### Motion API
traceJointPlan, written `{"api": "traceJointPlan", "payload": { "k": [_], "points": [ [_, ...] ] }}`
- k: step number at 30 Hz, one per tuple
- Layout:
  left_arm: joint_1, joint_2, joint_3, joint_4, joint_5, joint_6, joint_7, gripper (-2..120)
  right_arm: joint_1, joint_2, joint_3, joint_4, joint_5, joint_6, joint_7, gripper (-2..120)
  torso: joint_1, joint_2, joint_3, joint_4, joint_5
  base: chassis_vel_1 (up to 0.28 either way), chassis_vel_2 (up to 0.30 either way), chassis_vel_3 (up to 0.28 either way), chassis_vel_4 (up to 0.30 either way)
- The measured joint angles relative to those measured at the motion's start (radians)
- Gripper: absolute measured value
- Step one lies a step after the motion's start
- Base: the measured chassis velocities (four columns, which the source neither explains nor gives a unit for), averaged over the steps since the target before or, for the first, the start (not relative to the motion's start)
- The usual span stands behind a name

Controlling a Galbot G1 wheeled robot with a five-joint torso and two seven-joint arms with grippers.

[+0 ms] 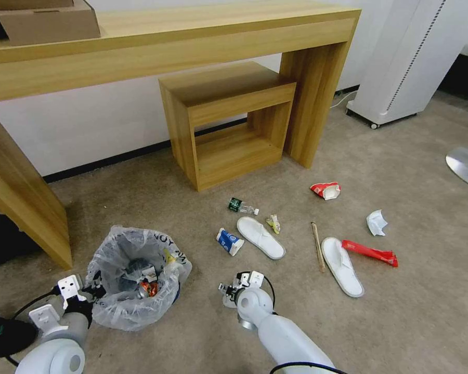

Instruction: Pick up the trash bin and place the garbage on the floor into it.

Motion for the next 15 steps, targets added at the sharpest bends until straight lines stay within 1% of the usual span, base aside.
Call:
{"api": "traceJointPlan", "payload": {
  "k": [2,3,4,6,7,9,11,12,13,14,15],
  "points": [
    [-0.005,0.001,0.001,0.003,-0.001,-0.005,0.0,1,-0.004,-0.007,-0.005,0.008,-0.008,0.001,-0.006,78,0.0,0.0,0.0,0.0002,0.0004,0.0,0.0,0.0,0.0],
    [-0.008,0.0,0.002,0.005,-0.002,-0.006,0.0,1,-0.005,-0.009,-0.004,0.008,-0.012,0.001,-0.006,71,0.0,0.0,0.0,0.0002,0.0003,0.0,0.0,0.0,0.0],
    [-0.008,0.0,0.002,0.005,-0.002,-0.006,0.0,1,-0.005,-0.009,-0.004,0.008,-0.012,0.001,-0.006,71,0.0,0.0,0.0,0.0002,0.0003,0.0,0.0,0.0,0.0],
    [-0.01,0.0,0.004,0.007,-0.002,-0.008,0.0,1,-0.008,-0.013,-0.005,0.006,-0.029,0.004,-0.011,63,0.0,0.0,0.0,0.0002,0.0005,0.0,0.0,0.0,0.0],
    [-0.01,0.0,0.004,0.007,-0.002,-0.008,0.0,1,-0.008,-0.013,-0.005,0.006,-0.029,0.004,-0.011,63,0.0,0.0,0.0,0.0002,0.0005,0.0,0.0,0.0,0.0],
    [-0.012,0.001,0.006,0.008,-0.002,-0.008,0.0,1,-0.016,-0.022,-0.007,0.012,-0.039,0.006,-0.015,53,0.0,0.0,0.0,0.0002,0.0004,0.0,0.0,0.0,0.0],
    [-0.013,0.001,0.006,0.008,-0.002,-0.008,0.0,1,-0.017,-0.023,-0.006,0.013,-0.04,0.006,-0.016,52,0.0,0.0,0.0,0.0003,0.0005,0.0,0.0,0.0,0.0],
    [-0.014,0.001,0.006,0.009,-0.002,-0.008,0.0,1,-0.019,-0.026,-0.006,0.015,-0.042,0.006,-0.017,43,0.0,0.0,0.0,0.0003,0.0004,0.0,0.0,0.0,0.0],
    [-0.015,0.002,0.006,0.009,-0.002,-0.009,0.0,1,-0.021,-0.029,-0.006,0.016,-0.046,0.006,-0.018,40,0.0,0.0,0.0,0.0002,0.0005,0.0,0.0,0.0,0.0],
    [-0.015,0.002,0.006,0.009,-0.002,-0.009,0.0,1,-0.021,-0.029,-0.006,0.016,-0.046,0.006,-0.018,40,0.0,0.0,0.0,0.0002,0.0005,0.0,0.0,0.0,0.0],
    [-0.015,0.002,0.006,0.01,-0.002,-0.01,0.0,1,-0.023,-0.03,-0.006,0.016,-0.05,0.006,-0.019,37,0.0,0.0,0.0,0.0003,0.0005,0.0,0.0,0.0,0.0]
  ]
}}
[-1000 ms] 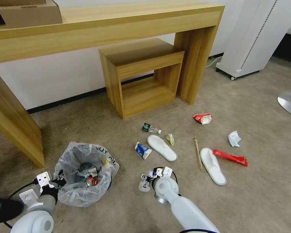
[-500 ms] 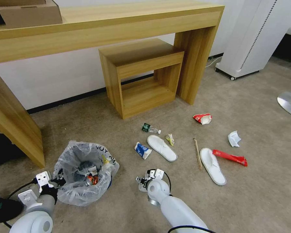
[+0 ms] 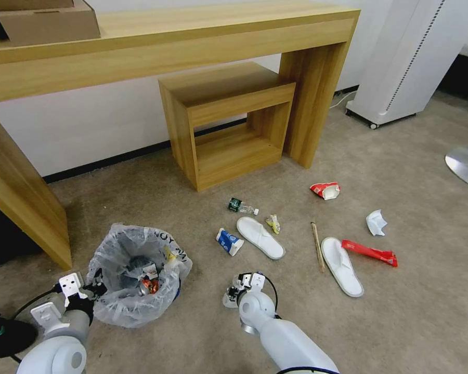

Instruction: Pick up the trash bin and place the garbage on the floor into it.

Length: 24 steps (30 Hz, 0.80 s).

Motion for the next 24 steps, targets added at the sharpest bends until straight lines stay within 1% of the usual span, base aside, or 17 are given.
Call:
{"api": "traceJointPlan", "payload": {
  "k": [1,2,3,4,5,6,8,9,10,12,14,16,18,20,21,22,24],
  "points": [
    [-0.001,0.0,0.001,0.001,0.0,-0.001,0.0,1,-0.003,-0.003,0.0,0.001,-0.006,0.001,-0.002,28,0.0,0.0,0.0,0.0,0.0,0.0,0.0,0.0,0.0],
    [-0.001,0.0,0.001,0.001,0.0,-0.001,0.0,1,-0.005,-0.006,0.001,0.001,-0.009,0.002,-0.004,25,0.0,0.0,0.0,0.0,-0.0001,0.0,0.0,0.0,0.0],
    [-0.001,0.0,0.001,0.001,0.0,-0.001,0.0,1,-0.005,-0.006,0.001,0.001,-0.009,0.002,-0.004,25,0.0,0.0,0.0,0.0,-0.0001,0.0,0.0,0.0,0.0],
    [-0.002,0.0,0.003,0.003,0.0,-0.002,0.0,1,-0.01,-0.01,0.003,0.004,-0.014,0.004,-0.009,16,0.0,0.0,0.0,0.0002,0.0003,0.0,0.0,0.0,0.0],
    [-0.004,-0.001,0.003,0.006,0.0,-0.003,-0.001,1,-0.016,-0.016,0.006,0.007,-0.023,0.008,-0.014,13,0.0,0.0,0.0,0.0003,0.0003,0.0,0.0,0.0,0.0],
    [-0.006,-0.001,0.003,0.009,0.0,-0.005,-0.001,1,-0.024,-0.023,0.005,0.015,-0.036,0.014,-0.02,6,0.0,0.0,0.0,0.0004,0.0005,0.0,0.0,0.0,0.0],
    [-0.007,-0.001,0.003,0.011,0.0,-0.005,-0.001,1,-0.029,-0.029,0.005,0.025,-0.04,0.017,-0.024,4,0.0,0.0,0.0,0.0004,0.0004,0.0,0.0,0.0,0.0],
    [-0.009,0.0,0.003,0.014,0.0,-0.005,-0.002,1,-0.045,-0.051,0.014,0.073,-0.052,0.024,-0.035,0,0.0,0.0,0.001,0.0001,0.0001,0.0,0.0,0.0,0.0],
    [-0.01,0.002,0.003,0.015,0.0,-0.005,-0.002,1,-0.058,-0.07,0.025,0.118,-0.064,0.035,-0.051,0,0.0,0.0,0.0,0.0001,0.0001,0.0,0.0,0.0,0.0],
    [-0.01,0.002,0.002,0.016,0.0,-0.005,-0.002,1,-0.065,-0.082,0.033,0.144,-0.067,0.041,-0.059,0,0.0,0.0,0.001,0.0001,0.0002,0.0,0.0,0.0,0.0],
    [-0.01,0.005,0.001,0.016,-0.002,-0.005,-0.004,1,-0.092,-0.126,0.066,0.241,-0.093,0.083,-0.102,0,0.0,0.0,0.0,0.0001,0.0001,0.0,0.0,0.0,0.0],
    [-0.01,0.005,0.001,0.016,-0.002,-0.004,-0.004,1,-0.098,-0.135,0.073,0.261,-0.099,0.097,-0.114,0,0.0,0.0,0.0,0.0,0.0001,0.0,0.0,0.0,0.0],
    [-0.013,0.007,0.001,0.016,-0.004,-0.002,-0.004,1,-0.121,-0.175,0.102,0.36,-0.13,0.168,-0.181,0,0.0,0.0,0.0,-0.0001,0.0001,0.0,0.0,0.0,0.0],
    [-0.014,0.007,0.001,0.017,-0.004,-0.002,-0.004,1,-0.124,-0.181,0.105,0.376,-0.133,0.177,-0.192,0,0.0,0.0,0.0,-0.0002,0.0,0.0,0.0,0.0,0.0],
    [-0.015,0.006,0.002,0.018,-0.004,-0.001,-0.005,1,-0.133,-0.209,0.115,0.45,-0.155,0.224,-0.245,0,0.0,0.0,0.0,-0.0001,0.0001,0.0,0.0,0.0,0.0],
    [-0.016,0.005,0.003,0.018,-0.003,-0.001,-0.005,1,-0.137,-0.224,0.116,0.488,-0.171,0.253,-0.277,0,0.0,0.0,0.0,0.0,0.0,0.0,0.0,0.0,0.0],
    [-0.017,0.004,0.004,0.018,-0.003,-0.001,-0.005,1,-0.139,-0.235,0.115,0.518,-0.183,0.274,-0.3,0,0.0,0.0,0.0,0.0,-0.0001,0.0,0.0,0.0,0.0]
  ]
}}
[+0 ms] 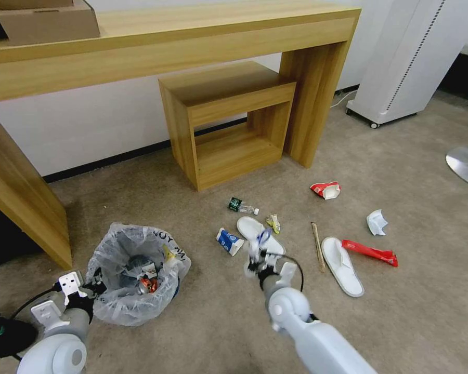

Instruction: Pick up the trash bin and place the garbage on the floor into it.

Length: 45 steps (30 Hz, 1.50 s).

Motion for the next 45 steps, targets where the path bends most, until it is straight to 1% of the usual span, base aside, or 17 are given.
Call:
{"api": "traceJointPlan", "payload": {
  "k": [2,4,7,11,15,16,20,22,23,26,27,30,33,34,35,38,45],
  "points": [
    [0.0,-0.002,0.001,0.0,0.001,0.001,0.0,1,-0.002,-0.037,-0.01,0.084,-0.034,0.059,-0.075,0,0.0,0.0,0.0,0.0,0.0001,0.0,0.0,0.0,0.0],
    [0.001,-0.003,0.001,0.0,0.001,0.001,-0.001,1,-0.001,-0.044,-0.012,0.1,-0.039,0.068,-0.091,0,0.0,0.0,0.0,-0.0001,0.0001,0.0,0.0,0.0,0.0],
    [0.007,-0.004,-0.001,-0.013,0.002,0.004,-0.002,1,0.034,-0.124,-0.061,0.202,-0.056,0.133,-0.232,0,0.0,0.0,0.0,0.0001,0.0002,0.0,0.0,0.0,0.0],
    [0.01,-0.006,-0.002,-0.02,0.002,0.006,-0.003,1,0.063,-0.162,-0.1,0.229,-0.048,0.153,-0.284,0,0.0,0.0,0.0,0.0001,0.0002,0.0,0.0,0.0,0.0],
    [0.017,-0.011,-0.001,-0.047,-0.001,0.021,-0.01,1,0.18,-0.242,-0.232,0.263,0.017,0.17,-0.369,0,0.0,0.0,0.0,0.0,0.0001,0.0,0.0,0.0,0.0],
    [0.017,-0.011,-0.001,-0.047,-0.001,0.021,-0.01,1,0.18,-0.242,-0.232,0.263,0.017,0.17,-0.369,0,0.0,0.0,0.0,0.0,0.0001,0.0,0.0,0.0,0.0],
    [0.026,-0.013,0.0,-0.084,-0.026,0.054,-0.024,1,0.331,-0.261,-0.369,0.271,0.097,0.139,-0.368,0,0.0,0.0,0.0,0.0001,0.0001,0.0,0.0,0.0,0.0],
    [0.034,-0.012,-0.002,-0.1,-0.035,0.068,-0.03,1,0.399,-0.253,-0.448,0.262,0.135,0.108,-0.323,0,0.0,0.0,0.0,0.0,0.0001,0.0,0.0,0.0,0.0],
    [0.034,-0.012,-0.002,-0.1,-0.035,0.068,-0.03,1,0.399,-0.253,-0.448,0.262,0.135,0.108,-0.323,0,0.0,0.0,0.0,0.0,0.0001,0.0,0.0,0.0,0.0],
    [0.049,-0.013,-0.003,-0.122,-0.045,0.077,-0.034,1,0.471,-0.223,-0.563,0.237,0.19,0.055,-0.253,0,0.0,0.0,0.0,0.0002,0.0,0.0,0.0,0.0,0.0],
    [0.049,-0.013,-0.003,-0.122,-0.045,0.077,-0.034,1,0.471,-0.223,-0.563,0.237,0.19,0.055,-0.253,0,0.0,0.0,0.0,0.0002,0.0,0.0,0.0,0.0,0.0],
    [0.055,-0.016,-0.006,-0.135,-0.045,0.077,-0.034,1,0.515,-0.179,-0.663,0.202,0.218,0.018,-0.184,0,0.0,0.0,0.0,0.0,-0.0001,0.0,0.0,0.0,0.0],
    [0.058,-0.017,-0.007,-0.14,-0.045,0.077,-0.034,1,0.534,-0.145,-0.704,0.174,0.216,0.012,-0.166,0,0.0,0.0,0.0,0.0,-0.0002,0.0,0.0,0.0,0.0],
    [0.059,-0.018,-0.008,-0.145,-0.046,0.077,-0.033,1,0.547,-0.111,-0.734,0.148,0.21,0.008,-0.153,0,0.0,0.0,0.0,0.0,-0.0001,0.0,0.0,0.0,0.0],
    [0.059,-0.018,-0.008,-0.145,-0.046,0.077,-0.033,1,0.547,-0.111,-0.734,0.148,0.21,0.008,-0.153,0,0.0,0.0,0.0,0.0,-0.0001,0.0,0.0,0.0,0.0],
    [0.06,-0.021,-0.009,-0.149,-0.046,0.076,-0.031,1,0.575,-0.039,-0.777,0.087,0.193,0.005,-0.135,0,0.0,0.0,0.0,0.0001,0.0,0.0,0.0,0.0,0.0],
    [0.056,-0.024,-0.007,-0.145,-0.047,0.066,-0.028,1,0.596,0.019,-0.806,0.012,0.182,-0.02,-0.082,0,0.0,0.0,0.0,0.0001,-0.0001,0.0,0.0,0.0,0.0]
  ]
}}
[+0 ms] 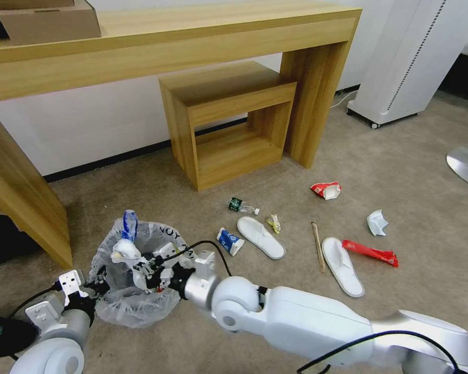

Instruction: Pick up the trash bin and place the garbage on the floor into it.

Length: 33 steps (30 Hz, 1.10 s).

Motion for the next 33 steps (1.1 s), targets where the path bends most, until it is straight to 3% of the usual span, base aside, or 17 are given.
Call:
{"api": "traceJointPlan", "payload": {
  "k": [9,33],
  "points": [
    [-0.004,0.002,0.003,0.012,0.0,-0.013,0.003,1,-0.02,-0.008,0.007,-0.015,-0.026,-0.04,0.055,3,0.0,0.0,0.0,-0.0001,0.0002,0.0,0.0,0.0,0.0],
    [-0.005,-0.014,0.014,0.028,0.016,-0.028,0.018,1,-0.047,0.006,0.02,-0.024,-0.069,-0.063,0.094,90,0.0,0.0,0.0,0.0,0.0002,0.0,0.0,0.0,0.0]
  ]
}}
